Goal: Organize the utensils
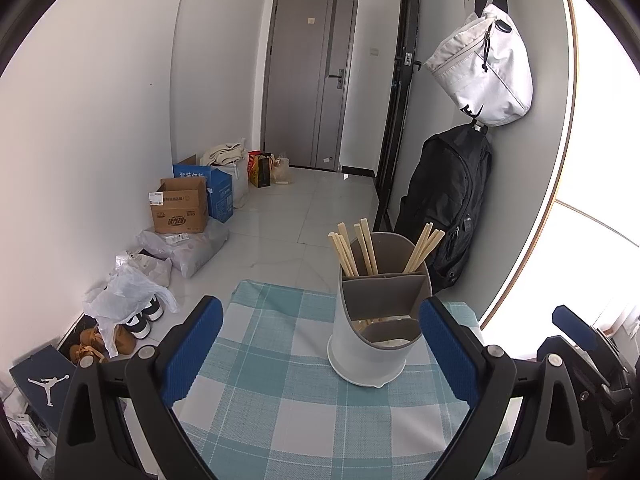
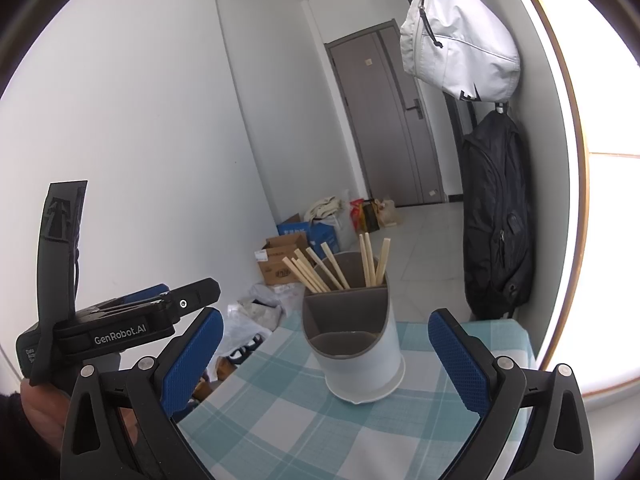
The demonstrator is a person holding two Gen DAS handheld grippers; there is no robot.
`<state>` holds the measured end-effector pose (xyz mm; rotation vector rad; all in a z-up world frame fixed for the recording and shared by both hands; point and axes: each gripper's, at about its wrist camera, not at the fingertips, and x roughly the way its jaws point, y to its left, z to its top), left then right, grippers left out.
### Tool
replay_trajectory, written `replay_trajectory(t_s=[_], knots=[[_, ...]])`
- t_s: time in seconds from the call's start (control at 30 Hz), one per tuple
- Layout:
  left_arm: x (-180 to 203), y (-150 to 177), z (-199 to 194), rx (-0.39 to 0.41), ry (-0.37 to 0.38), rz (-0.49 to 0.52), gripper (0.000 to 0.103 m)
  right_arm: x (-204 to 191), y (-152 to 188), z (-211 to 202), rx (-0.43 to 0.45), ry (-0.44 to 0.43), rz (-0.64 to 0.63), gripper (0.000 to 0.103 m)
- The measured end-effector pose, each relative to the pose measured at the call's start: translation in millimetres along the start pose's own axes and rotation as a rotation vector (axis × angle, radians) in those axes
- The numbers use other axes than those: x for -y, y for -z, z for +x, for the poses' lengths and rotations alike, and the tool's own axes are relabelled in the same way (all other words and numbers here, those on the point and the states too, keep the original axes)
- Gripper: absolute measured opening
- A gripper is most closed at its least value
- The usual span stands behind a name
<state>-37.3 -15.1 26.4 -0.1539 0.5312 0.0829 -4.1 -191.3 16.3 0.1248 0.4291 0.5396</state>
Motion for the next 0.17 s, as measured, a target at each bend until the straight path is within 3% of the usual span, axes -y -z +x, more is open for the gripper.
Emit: replay_trajectory(t_s=[0.17], knots=[[-0.8,0.4,1.8,0.001,0.023,0.003,0.096,0.8,1.5,2.3,-0.007,0.002,0.005,0.103]])
